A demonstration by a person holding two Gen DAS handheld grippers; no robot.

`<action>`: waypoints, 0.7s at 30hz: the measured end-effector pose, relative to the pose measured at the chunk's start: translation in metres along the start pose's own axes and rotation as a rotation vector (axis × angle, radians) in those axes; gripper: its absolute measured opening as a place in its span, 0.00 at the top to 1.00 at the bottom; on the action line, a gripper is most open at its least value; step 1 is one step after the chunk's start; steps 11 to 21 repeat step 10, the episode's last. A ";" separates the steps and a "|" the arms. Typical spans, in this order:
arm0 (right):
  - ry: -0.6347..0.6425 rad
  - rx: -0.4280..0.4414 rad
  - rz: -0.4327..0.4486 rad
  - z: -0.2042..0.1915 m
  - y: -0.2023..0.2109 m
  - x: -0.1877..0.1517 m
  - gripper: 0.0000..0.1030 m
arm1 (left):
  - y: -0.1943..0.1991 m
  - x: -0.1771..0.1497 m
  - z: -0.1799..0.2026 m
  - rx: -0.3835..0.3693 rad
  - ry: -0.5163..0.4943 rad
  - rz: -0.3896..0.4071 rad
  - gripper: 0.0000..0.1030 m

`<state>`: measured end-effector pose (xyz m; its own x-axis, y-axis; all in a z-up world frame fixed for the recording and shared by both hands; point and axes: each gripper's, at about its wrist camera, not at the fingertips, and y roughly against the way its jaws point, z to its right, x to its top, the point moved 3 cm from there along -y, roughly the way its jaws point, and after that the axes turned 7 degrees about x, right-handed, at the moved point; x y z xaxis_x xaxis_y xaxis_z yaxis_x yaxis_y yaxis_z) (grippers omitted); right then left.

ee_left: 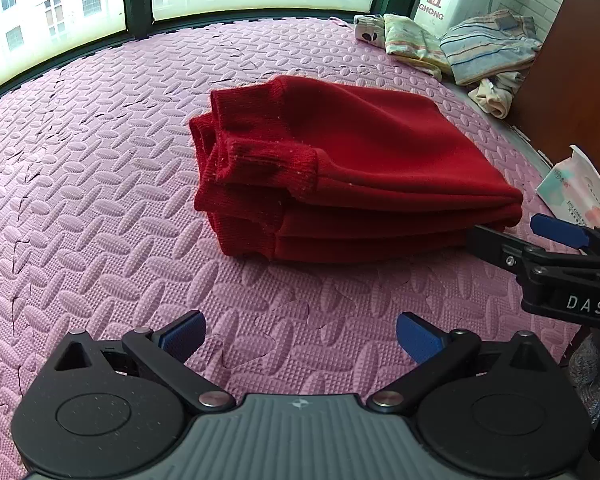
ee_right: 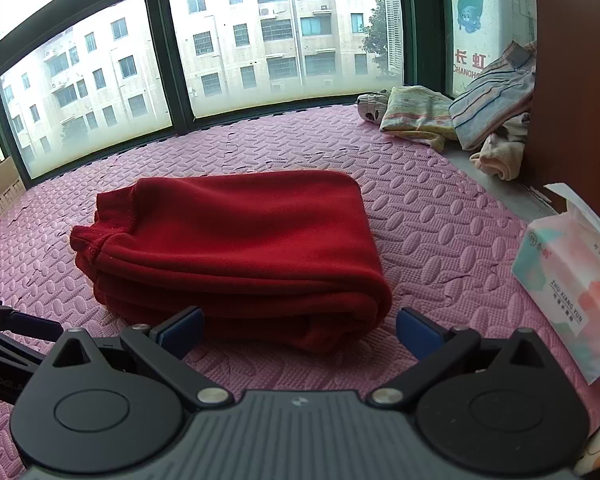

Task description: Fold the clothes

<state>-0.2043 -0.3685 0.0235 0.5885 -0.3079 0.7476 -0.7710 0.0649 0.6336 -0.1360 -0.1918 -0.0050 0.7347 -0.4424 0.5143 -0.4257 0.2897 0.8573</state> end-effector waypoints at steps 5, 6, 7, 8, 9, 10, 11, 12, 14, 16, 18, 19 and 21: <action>-0.003 -0.003 0.002 0.001 0.002 -0.001 0.00 | 0.000 0.000 0.001 -0.003 -0.002 0.004 0.00; -0.003 -0.003 0.003 0.001 0.002 -0.001 0.00 | 0.000 0.001 0.001 -0.004 -0.001 0.005 0.00; -0.003 -0.003 0.003 0.001 0.002 -0.001 0.00 | 0.000 0.001 0.001 -0.003 -0.001 0.006 0.00; -0.003 -0.003 0.003 0.001 0.002 -0.001 0.00 | 0.001 0.001 0.001 -0.003 -0.003 0.006 0.00; -0.002 -0.002 0.002 0.001 0.002 -0.001 0.00 | 0.001 0.001 0.001 -0.007 -0.006 0.006 0.00; 0.000 -0.001 0.002 0.000 0.002 -0.001 0.00 | 0.001 0.000 0.001 -0.012 -0.010 0.005 0.00; 0.000 -0.001 0.002 0.000 0.002 -0.001 0.00 | 0.001 0.000 0.001 -0.012 -0.010 0.005 0.00; 0.000 -0.001 0.002 0.000 0.002 -0.001 0.00 | 0.001 0.000 0.001 -0.012 -0.010 0.005 0.00; 0.000 -0.001 0.002 0.000 0.002 -0.001 0.00 | 0.001 0.000 0.001 -0.012 -0.010 0.005 0.00; 0.000 -0.001 0.002 0.000 0.002 -0.001 0.00 | 0.001 0.000 0.001 -0.012 -0.010 0.005 0.00; 0.000 -0.001 0.002 0.000 0.002 -0.001 0.00 | 0.001 0.000 0.001 -0.012 -0.010 0.005 0.00; 0.000 -0.001 0.002 0.000 0.002 -0.001 0.00 | 0.001 0.000 0.001 -0.012 -0.010 0.005 0.00; 0.000 -0.001 0.002 0.000 0.002 -0.001 0.00 | 0.001 0.000 0.001 -0.012 -0.010 0.005 0.00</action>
